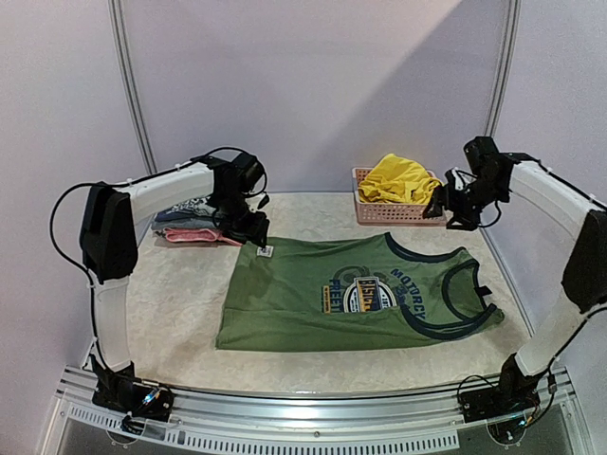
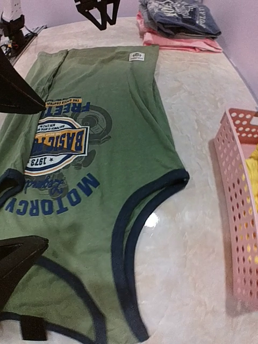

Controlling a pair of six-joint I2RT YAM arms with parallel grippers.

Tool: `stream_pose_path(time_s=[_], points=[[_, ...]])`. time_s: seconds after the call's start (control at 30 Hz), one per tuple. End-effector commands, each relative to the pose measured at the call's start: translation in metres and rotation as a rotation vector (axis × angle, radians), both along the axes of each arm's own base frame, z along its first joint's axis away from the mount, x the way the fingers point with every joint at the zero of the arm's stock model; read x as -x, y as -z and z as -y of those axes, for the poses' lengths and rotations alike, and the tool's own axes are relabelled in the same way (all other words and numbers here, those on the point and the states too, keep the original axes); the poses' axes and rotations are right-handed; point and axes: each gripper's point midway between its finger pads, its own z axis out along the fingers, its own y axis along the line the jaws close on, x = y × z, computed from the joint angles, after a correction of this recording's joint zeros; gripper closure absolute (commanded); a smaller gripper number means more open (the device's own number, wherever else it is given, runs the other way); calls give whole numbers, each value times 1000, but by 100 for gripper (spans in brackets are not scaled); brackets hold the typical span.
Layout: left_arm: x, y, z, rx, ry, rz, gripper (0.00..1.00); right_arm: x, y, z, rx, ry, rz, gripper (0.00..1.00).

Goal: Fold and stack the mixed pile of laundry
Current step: Pick up the 1/3-folded tank top from the center of the board.

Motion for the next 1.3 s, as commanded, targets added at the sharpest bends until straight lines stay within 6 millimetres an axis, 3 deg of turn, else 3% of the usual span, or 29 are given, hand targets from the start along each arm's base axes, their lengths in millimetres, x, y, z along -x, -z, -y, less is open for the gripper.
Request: stream_pose_path(time_s=[0.0,0.23,0.5,0.77,1.03,1.27], points=[[20,-15,-14,24,-49,-22,42,-50,22,-40,-24,-175,63,24],[50,-30,-34,34,-122,-23,43,-102,79,-62,-10,-235,-4,36],[76,-29,-45,60,-216,-36,45,-133,120,-72,-26,-220,-49,43],[79,-26,-45,58,-248,-41,46,-137,154,-80,-50,-184,-127,53],[79,-22,-41,56,-250,-43,47,-138,168,-91,-68,-194,-144,62],[79,-22,-42,50,-251,-38,47,-143,175,-92,-66,-183,-152,82]])
